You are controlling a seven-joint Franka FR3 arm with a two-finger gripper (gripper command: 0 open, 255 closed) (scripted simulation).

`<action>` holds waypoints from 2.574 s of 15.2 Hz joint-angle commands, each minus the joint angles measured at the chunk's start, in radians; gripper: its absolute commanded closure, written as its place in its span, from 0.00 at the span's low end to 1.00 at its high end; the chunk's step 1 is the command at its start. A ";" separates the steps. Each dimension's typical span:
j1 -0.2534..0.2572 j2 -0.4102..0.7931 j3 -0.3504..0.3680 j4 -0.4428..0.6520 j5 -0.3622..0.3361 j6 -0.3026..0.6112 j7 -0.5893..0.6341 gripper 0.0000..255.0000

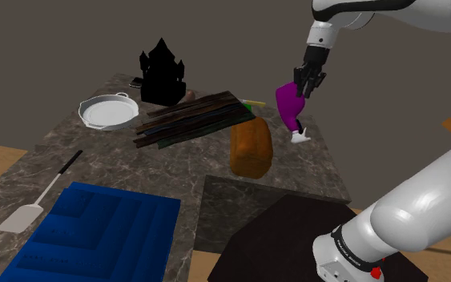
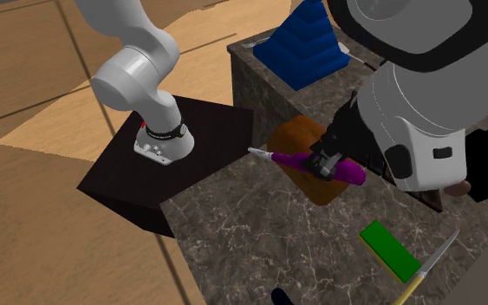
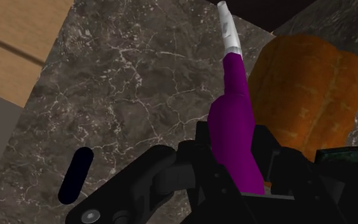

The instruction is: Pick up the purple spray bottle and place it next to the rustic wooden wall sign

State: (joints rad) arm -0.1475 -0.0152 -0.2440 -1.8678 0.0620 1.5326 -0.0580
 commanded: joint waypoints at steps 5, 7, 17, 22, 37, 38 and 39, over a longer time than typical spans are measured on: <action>0.000 0.011 0.000 -0.068 0.003 0.079 -0.006 1.00; 0.000 0.017 0.000 -0.088 0.004 0.105 -0.009 1.00; -0.001 0.057 -0.001 -0.179 0.014 0.233 -0.023 1.00; -0.002 0.084 -0.001 -0.216 0.021 0.297 -0.032 1.00; -0.003 0.169 0.001 -0.282 0.047 0.443 -0.058 1.00; -0.003 0.169 0.001 -0.282 0.047 0.443 -0.058 1.00; -0.003 0.169 0.001 -0.282 0.047 0.443 -0.058 1.00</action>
State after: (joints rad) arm -0.1509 0.1509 -0.2440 -2.1496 0.1089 1.9731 -0.1161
